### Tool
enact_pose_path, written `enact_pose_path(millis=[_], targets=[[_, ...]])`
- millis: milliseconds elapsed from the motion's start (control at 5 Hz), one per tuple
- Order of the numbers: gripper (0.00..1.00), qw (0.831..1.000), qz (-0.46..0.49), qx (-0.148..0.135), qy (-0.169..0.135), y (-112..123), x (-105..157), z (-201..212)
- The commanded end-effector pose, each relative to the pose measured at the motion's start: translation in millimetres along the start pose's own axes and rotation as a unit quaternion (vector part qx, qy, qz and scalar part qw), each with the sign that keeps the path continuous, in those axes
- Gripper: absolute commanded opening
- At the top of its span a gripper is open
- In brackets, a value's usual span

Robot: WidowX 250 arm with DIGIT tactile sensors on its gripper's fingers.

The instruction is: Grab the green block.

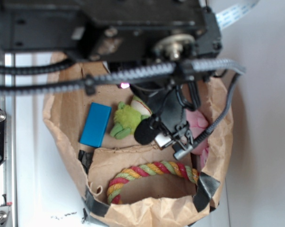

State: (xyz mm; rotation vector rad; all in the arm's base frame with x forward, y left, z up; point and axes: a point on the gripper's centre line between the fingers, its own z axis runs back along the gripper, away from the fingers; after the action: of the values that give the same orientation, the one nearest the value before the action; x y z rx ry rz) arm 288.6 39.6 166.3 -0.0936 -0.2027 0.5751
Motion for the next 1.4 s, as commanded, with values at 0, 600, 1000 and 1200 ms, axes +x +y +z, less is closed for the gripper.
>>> enact_pose_path(millis=[0, 600, 1000, 1200], targets=[[1.00, 1.000, 0.004, -0.011, -0.028, 1.5, 10.5, 16.5], [1.00, 0.981, 0.165, -0.028, -0.093, -2.8, 9.3, -40.2], [1.00, 0.971, 0.226, -0.011, -0.081, -4.5, 19.8, -61.2], [1.00, 0.960, 0.270, 0.007, -0.078, -1.9, 20.2, -66.2]])
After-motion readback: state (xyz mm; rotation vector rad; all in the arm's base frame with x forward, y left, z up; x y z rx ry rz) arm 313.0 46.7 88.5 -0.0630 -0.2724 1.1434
